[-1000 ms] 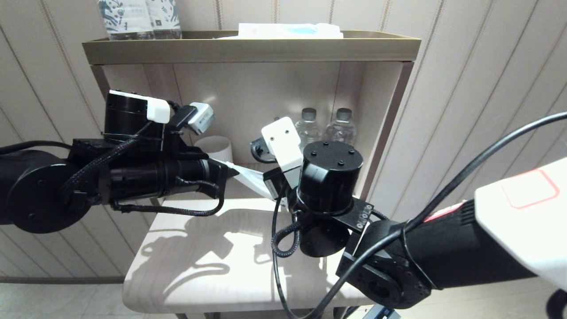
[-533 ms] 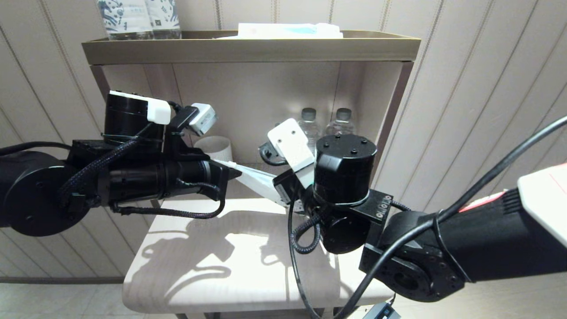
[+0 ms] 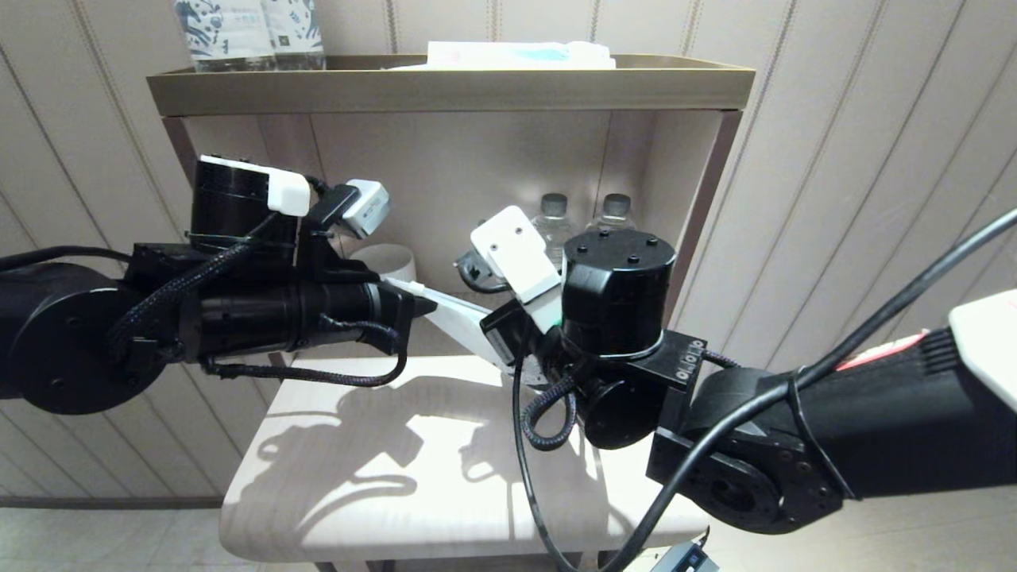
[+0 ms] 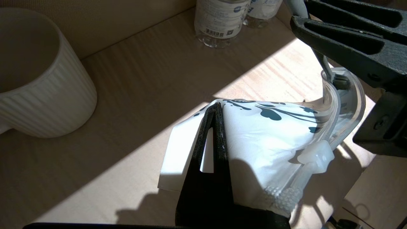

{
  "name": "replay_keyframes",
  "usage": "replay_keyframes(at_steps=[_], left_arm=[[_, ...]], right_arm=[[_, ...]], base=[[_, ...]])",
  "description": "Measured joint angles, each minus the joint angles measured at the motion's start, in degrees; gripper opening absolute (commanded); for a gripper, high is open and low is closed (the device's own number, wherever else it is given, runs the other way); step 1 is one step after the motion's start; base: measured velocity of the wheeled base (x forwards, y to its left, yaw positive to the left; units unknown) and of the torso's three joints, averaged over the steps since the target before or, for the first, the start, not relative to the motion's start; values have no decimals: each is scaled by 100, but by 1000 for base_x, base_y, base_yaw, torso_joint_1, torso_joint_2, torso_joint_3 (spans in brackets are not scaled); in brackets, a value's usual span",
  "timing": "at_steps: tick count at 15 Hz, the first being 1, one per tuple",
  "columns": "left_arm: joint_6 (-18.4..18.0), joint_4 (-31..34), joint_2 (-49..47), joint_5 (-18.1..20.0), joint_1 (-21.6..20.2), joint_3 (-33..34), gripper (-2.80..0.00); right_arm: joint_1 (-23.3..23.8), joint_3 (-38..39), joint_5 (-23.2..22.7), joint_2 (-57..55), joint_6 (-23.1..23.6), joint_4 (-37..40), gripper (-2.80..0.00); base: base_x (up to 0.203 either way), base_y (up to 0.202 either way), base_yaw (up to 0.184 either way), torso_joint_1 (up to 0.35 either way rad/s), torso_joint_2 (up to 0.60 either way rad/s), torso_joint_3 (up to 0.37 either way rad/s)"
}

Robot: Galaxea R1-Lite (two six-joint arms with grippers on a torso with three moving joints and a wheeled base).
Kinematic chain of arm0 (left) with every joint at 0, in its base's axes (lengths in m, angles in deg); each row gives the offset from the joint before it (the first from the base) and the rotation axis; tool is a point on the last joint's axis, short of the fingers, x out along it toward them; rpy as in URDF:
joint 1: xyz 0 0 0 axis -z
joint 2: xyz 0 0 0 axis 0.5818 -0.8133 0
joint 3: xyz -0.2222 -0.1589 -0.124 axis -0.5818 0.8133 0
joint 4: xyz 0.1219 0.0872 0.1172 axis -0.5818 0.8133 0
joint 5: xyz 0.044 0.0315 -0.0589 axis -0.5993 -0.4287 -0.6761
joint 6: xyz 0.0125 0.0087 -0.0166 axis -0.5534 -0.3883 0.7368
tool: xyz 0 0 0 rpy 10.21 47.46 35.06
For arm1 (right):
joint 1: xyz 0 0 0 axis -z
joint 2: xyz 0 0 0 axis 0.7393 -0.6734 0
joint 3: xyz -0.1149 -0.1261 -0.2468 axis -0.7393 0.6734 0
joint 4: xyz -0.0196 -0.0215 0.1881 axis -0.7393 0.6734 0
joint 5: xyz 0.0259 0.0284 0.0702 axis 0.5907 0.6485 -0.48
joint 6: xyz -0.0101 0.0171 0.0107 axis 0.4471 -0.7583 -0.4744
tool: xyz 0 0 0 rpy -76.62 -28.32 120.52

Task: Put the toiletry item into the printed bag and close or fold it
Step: Place the toothbrush in the storage bag

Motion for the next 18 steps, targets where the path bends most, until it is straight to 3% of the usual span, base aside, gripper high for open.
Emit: replay_keyframes(at_steps=[13, 18], left_arm=[[-2, 14, -208, 12, 2, -136, -280], [69, 61, -316, 296, 2, -358, -280]], right_arm=[[-327, 499, -154, 284, -293, 5, -280], [-316, 536, -273, 312, -406, 50, -280]], base=[[0, 0, 0, 0, 0, 0], [0, 0, 0, 0, 0, 0]])
